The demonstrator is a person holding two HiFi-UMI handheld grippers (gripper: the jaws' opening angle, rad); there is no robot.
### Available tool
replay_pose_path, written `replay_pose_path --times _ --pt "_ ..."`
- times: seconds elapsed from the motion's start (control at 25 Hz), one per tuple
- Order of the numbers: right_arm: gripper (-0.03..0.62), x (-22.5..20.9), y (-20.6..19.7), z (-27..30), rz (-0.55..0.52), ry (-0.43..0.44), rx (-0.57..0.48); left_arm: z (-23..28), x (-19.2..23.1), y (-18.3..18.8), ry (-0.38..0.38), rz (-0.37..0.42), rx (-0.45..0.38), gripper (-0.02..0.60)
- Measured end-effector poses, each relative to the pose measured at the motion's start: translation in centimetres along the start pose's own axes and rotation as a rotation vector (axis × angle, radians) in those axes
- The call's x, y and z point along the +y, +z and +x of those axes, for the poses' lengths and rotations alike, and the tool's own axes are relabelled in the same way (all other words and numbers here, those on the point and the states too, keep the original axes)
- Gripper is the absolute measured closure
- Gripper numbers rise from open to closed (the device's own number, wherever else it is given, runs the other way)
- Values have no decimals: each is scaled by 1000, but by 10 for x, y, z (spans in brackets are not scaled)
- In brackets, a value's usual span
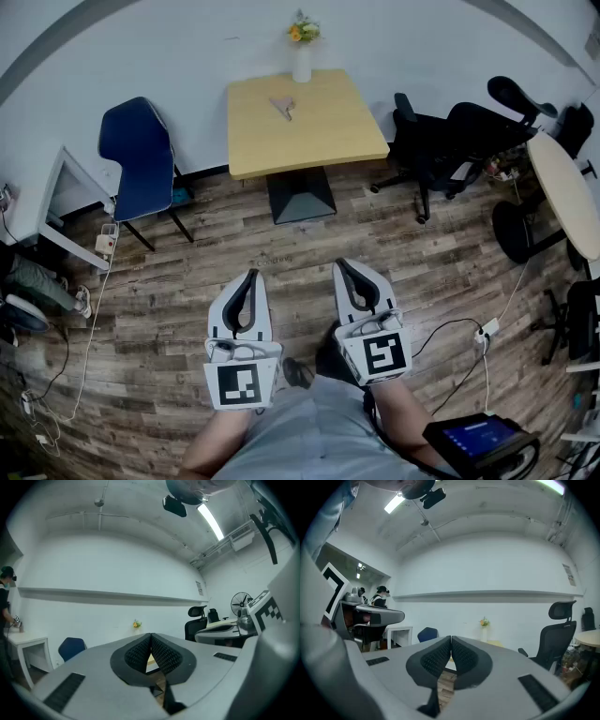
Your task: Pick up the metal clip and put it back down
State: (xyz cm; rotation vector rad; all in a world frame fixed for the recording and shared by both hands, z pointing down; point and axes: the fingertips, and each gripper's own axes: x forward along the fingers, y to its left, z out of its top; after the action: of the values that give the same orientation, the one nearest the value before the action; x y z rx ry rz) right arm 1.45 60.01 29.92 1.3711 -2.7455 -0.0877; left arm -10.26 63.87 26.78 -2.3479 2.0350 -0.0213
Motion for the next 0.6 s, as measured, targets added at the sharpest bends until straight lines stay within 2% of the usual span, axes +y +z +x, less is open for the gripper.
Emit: replay_pose_path --times 0.24,0.36,0.6 --pt "548 -11 -9 0 20 -9 2 7 -6 -12 -2 17 29 563" --pt "546 -30 -20 3 66 -3 17 27 -20 -18 -23 1 49 563" --pt "545 -83 -50 16 144 -28 55 77 -46 -42 -57 19 131 563"
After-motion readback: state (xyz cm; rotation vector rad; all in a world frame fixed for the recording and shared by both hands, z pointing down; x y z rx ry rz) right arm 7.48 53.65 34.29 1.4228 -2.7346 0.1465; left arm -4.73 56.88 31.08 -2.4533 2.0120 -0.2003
